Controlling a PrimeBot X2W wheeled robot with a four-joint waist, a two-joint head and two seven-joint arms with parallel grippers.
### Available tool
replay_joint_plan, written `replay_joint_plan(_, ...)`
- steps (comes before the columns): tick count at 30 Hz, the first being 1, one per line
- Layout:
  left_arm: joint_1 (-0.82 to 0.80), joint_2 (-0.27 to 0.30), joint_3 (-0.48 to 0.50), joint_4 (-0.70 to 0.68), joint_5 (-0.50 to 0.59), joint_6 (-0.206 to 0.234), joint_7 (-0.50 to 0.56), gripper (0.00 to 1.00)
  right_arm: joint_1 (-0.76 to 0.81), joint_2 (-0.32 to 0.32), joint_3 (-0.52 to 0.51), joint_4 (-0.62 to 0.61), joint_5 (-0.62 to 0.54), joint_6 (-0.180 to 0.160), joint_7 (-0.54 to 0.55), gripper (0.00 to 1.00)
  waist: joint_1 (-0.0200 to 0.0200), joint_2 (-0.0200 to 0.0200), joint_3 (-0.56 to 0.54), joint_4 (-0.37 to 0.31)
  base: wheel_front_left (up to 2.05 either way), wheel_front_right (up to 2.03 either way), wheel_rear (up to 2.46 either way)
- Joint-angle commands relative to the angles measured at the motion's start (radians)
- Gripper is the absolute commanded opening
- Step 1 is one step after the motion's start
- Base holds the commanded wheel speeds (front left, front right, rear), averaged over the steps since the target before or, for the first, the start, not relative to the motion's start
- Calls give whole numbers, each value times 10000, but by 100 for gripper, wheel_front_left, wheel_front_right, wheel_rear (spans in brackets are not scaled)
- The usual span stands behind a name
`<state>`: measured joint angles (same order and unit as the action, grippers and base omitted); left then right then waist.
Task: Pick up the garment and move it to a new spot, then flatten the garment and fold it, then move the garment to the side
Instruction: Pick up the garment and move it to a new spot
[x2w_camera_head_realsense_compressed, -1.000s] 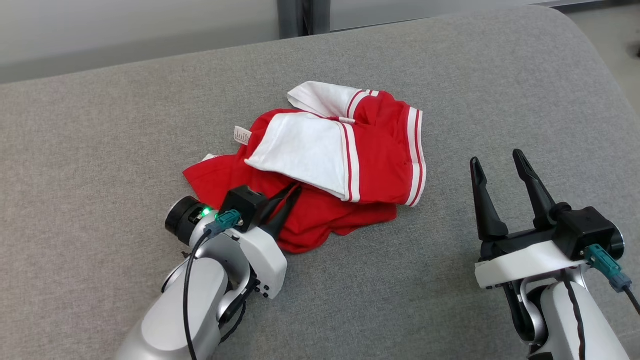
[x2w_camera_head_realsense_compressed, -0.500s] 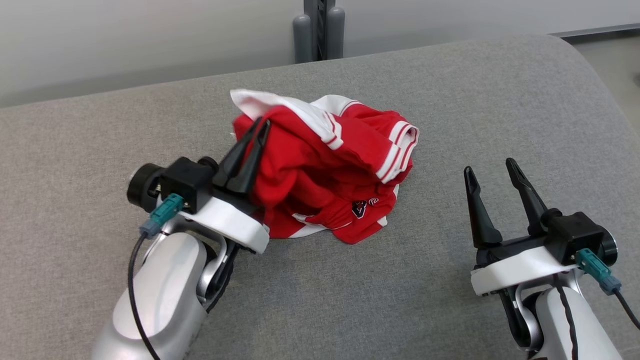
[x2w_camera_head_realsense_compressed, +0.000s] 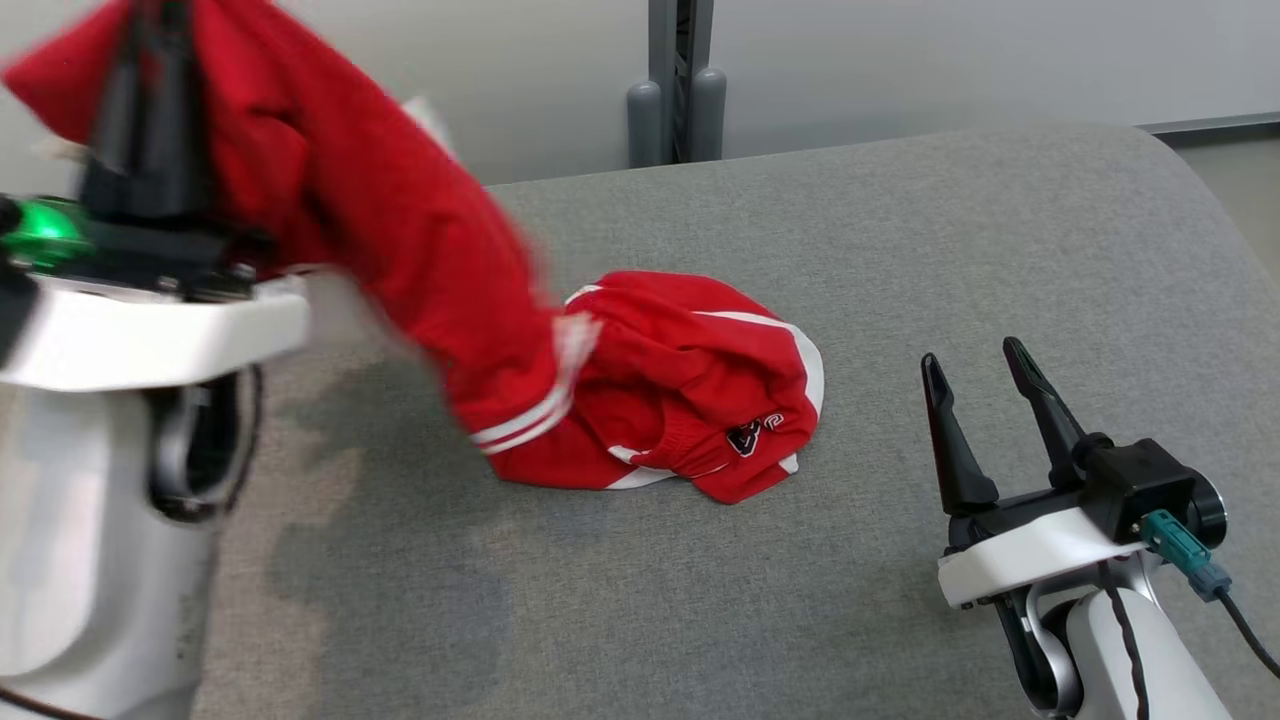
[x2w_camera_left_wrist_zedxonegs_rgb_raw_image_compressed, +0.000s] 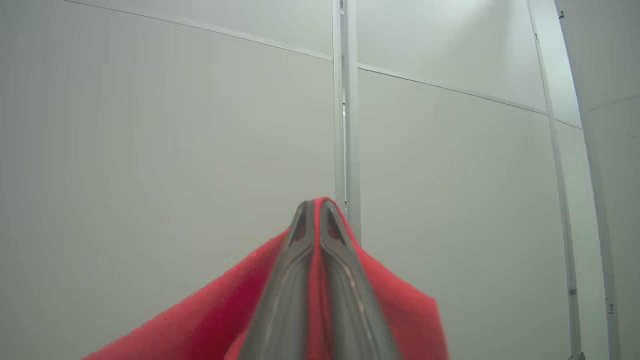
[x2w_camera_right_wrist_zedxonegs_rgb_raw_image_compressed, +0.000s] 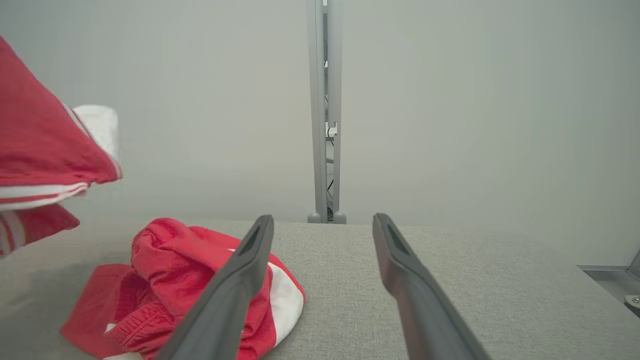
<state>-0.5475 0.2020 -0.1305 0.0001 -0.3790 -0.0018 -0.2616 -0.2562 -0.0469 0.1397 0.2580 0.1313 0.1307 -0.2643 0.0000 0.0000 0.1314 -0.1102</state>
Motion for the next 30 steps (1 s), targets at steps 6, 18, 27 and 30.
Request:
replay_joint_plan(6, -378, 1066, 1065, -485, -263, -152, 172, 0, 163, -71, -127, -59, -23, 1, -13, 100, 0, 0, 17, 353, 0, 0, 0)
replay_joint_plan(18, 550, 2844, 2542, 1062, -757, -550, 509, 0, -42, -70, -187, -163, -118, 1, -13, 100, 0, 0, 507, 960, 0, 0, 0)
replay_joint_plan(27, 1044, 3627, 2896, 2621, -1305, -1171, 49, 0, -180, -68, -289, -177, -277, 1, -13, 100, 0, 0, 831, 1044, 0, 0, 0)
replay_joint_plan(30, 1226, 3789, 2481, 3202, -1207, -1240, 59, 0, -208, -70, -277, -211, -327, 1, -13, 100, 0, 0, 922, 1057, 0, 0, 0)
